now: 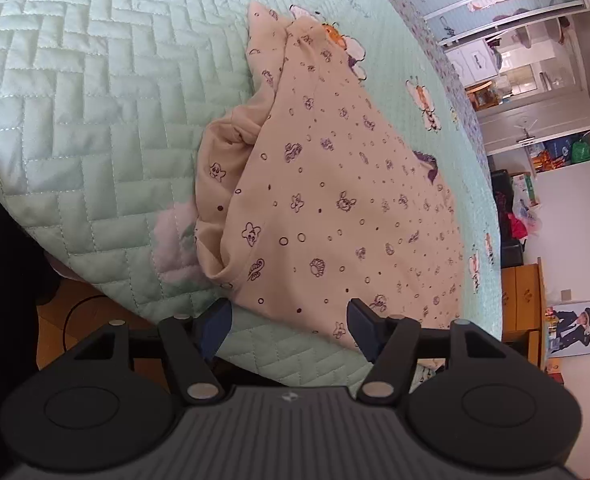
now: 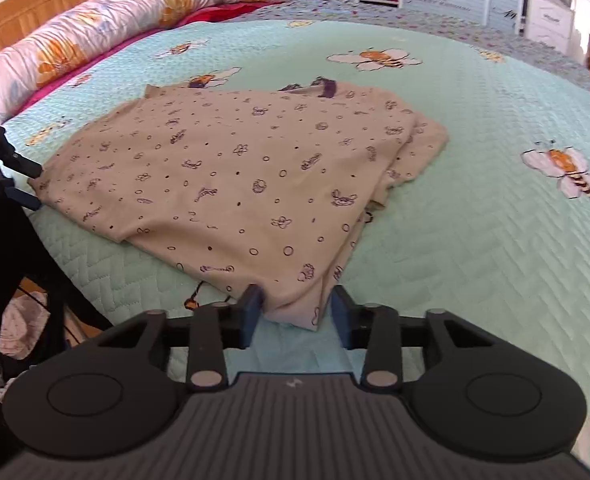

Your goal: Fold clothes

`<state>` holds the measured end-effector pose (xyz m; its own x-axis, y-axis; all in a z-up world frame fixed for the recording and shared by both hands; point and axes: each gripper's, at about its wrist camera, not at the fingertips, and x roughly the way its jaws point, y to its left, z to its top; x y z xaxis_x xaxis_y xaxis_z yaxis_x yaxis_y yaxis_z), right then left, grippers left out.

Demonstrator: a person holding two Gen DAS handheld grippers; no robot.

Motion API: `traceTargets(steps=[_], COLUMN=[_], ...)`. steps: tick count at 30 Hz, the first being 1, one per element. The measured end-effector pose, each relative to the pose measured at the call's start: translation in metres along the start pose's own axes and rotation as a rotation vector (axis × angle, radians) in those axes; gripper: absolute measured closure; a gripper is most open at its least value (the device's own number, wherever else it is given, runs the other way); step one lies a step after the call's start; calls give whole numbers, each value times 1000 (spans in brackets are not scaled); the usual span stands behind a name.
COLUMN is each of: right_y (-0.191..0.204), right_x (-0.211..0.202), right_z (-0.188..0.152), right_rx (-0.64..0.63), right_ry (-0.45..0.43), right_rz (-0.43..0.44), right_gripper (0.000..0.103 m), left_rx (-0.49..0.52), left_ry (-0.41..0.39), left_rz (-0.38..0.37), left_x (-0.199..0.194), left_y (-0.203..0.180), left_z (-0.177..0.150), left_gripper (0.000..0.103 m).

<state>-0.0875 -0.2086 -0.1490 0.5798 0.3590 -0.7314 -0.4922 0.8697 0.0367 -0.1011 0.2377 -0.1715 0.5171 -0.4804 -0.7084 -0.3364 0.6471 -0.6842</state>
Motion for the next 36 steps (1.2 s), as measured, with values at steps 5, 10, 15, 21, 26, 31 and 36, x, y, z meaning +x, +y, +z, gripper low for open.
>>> traceTargets(steps=[5, 10, 15, 21, 26, 31, 36], right_y=[4, 3, -2, -4, -20, -21, -11], right_x=[3, 3, -3, -26, -7, -31, -27], right_z=[2, 2, 2, 12, -6, -7, 11], right_rx=[-50, -51, -9, -10, -8, 73, 160], right_ry=[-7, -22, -39, -85, 40, -35, -92], right_rz=[5, 2, -17, -33, -97, -89, -26], right_gripper=[89, 92, 93, 94, 99, 97, 52], left_rx=[-45, -75, -55, -86, -97, -86, -93], left_ry=[6, -12, -52, -151, -87, -23, -28], left_rz=[4, 22, 32, -19, 4, -1, -3], left_x=[5, 8, 4, -31, -18, -9, -14], left_y=[3, 4, 2, -2, 13, 18, 18], left_z=[4, 10, 13, 25, 22, 8, 4], left_gripper=[37, 65, 98, 98, 97, 81, 60])
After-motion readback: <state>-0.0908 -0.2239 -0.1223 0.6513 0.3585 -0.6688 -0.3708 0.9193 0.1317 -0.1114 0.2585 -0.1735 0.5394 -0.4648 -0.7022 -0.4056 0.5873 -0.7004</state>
